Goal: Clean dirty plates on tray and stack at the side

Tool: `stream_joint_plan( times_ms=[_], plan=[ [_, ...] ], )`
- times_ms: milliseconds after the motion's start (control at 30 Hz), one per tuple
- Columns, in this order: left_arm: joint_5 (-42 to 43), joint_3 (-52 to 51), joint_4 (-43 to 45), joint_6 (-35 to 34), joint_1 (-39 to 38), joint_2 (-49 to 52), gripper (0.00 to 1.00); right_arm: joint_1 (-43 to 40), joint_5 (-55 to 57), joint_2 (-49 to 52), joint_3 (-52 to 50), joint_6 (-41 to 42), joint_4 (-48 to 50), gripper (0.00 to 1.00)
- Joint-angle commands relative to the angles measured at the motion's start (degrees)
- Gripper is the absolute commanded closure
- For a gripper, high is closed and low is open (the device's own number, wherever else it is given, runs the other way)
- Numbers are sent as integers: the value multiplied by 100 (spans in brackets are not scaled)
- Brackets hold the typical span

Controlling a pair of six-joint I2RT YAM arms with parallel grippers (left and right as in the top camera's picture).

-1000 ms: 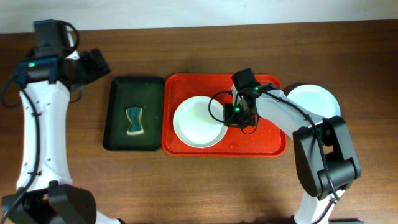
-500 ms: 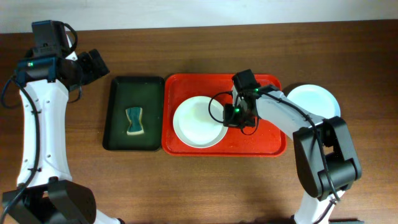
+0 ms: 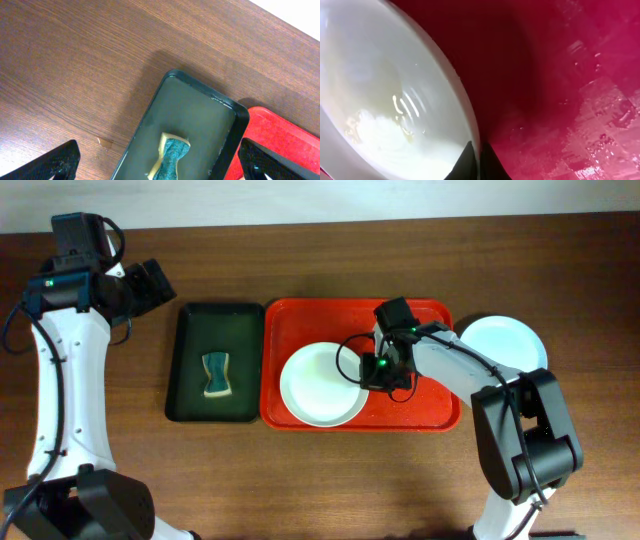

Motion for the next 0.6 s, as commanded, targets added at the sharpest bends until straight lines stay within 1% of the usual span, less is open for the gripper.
stream_joint_plan(
  times_ms=[0, 100, 233, 333, 400, 500, 567],
  plan=[
    [42, -13, -9, -79, -2, 28, 1, 15, -83, -17, 297, 17, -179, 96],
    [42, -13, -11, -79, 2, 28, 1, -24, -273, -22, 796, 15, -647, 96],
    [42, -13, -11, -79, 2, 28, 1, -98, -374, -22, 1808, 15, -1668, 96],
    [42, -13, -11, -79, 2, 28, 1, -68, -374, -22, 2413, 22, -2020, 96],
    [42, -13, -11, -79, 4, 28, 1, -2, -343, -22, 2664, 203, -1978, 96],
    [42, -13, -11, -79, 2, 28, 1, 208, -229, -22, 2723, 546, -1456, 96],
    [44, -13, -11, -79, -2, 28, 1, 393, 282, -20, 2721, 909, -1226, 96]
  ],
)
